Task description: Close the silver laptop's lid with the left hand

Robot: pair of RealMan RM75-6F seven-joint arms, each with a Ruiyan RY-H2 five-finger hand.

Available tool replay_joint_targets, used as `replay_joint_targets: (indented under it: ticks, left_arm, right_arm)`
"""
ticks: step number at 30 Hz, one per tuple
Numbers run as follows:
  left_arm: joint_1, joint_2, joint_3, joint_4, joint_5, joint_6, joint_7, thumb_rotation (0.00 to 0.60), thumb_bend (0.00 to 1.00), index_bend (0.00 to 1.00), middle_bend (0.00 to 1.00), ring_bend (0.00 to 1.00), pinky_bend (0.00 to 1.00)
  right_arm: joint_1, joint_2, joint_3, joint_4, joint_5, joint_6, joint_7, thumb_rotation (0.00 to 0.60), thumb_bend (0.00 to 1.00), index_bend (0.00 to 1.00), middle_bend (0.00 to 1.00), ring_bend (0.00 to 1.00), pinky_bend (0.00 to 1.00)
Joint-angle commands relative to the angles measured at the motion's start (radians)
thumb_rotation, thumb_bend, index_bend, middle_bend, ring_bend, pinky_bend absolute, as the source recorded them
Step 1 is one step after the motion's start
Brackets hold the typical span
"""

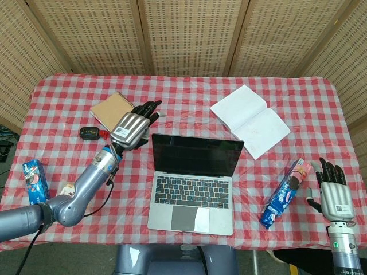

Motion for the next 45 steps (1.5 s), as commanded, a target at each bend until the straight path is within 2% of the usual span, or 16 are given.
replay_joint_targets:
  ticks: [1, 13, 23, 34, 45]
  left_arm:
    - [-0.074, -0.036, -0.006, 0.041, -0.084, -0.031, 0.017, 0.600, 1.00, 0.19, 0.00, 0.04, 0.18]
    - [-0.257, -0.122, 0.019, 0.149, -0.306, -0.077, 0.015, 0.600, 1.00, 0.21, 0.00, 0.05, 0.19]
    - [-0.352, -0.172, 0.056, 0.198, -0.392, -0.081, 0.012, 0.600, 1.00, 0.24, 0.03, 0.06, 0.20]
    - [-0.407, -0.198, 0.082, 0.207, -0.426, -0.083, -0.011, 0.600, 1.00, 0.29, 0.10, 0.15, 0.26]
    - [-0.422, -0.206, 0.085, 0.187, -0.390, -0.045, -0.053, 0.600, 1.00, 0.47, 0.29, 0.31, 0.40]
  right_arm:
    - [-0.002, 0.004, 0.000, -0.002, -0.002, 0.004, 0.005, 0.600, 0.72, 0.00, 0.00, 0.00, 0.00]
    - [-0.004, 0.015, -0.003, -0.008, -0.003, 0.005, 0.026, 0.600, 0.72, 0.00, 0.00, 0.00, 0.00]
    - [-0.004, 0.021, 0.002, -0.008, 0.011, 0.000, 0.040, 0.600, 0.72, 0.00, 0.00, 0.00, 0.00]
    - [-0.002, 0.026, 0.003, -0.007, 0.017, -0.008, 0.055, 0.600, 0.73, 0.00, 0.00, 0.00, 0.00]
    - [-0.001, 0.028, 0.003, -0.007, 0.018, -0.007, 0.059, 0.600, 0.75, 0.00, 0.00, 0.00, 0.00]
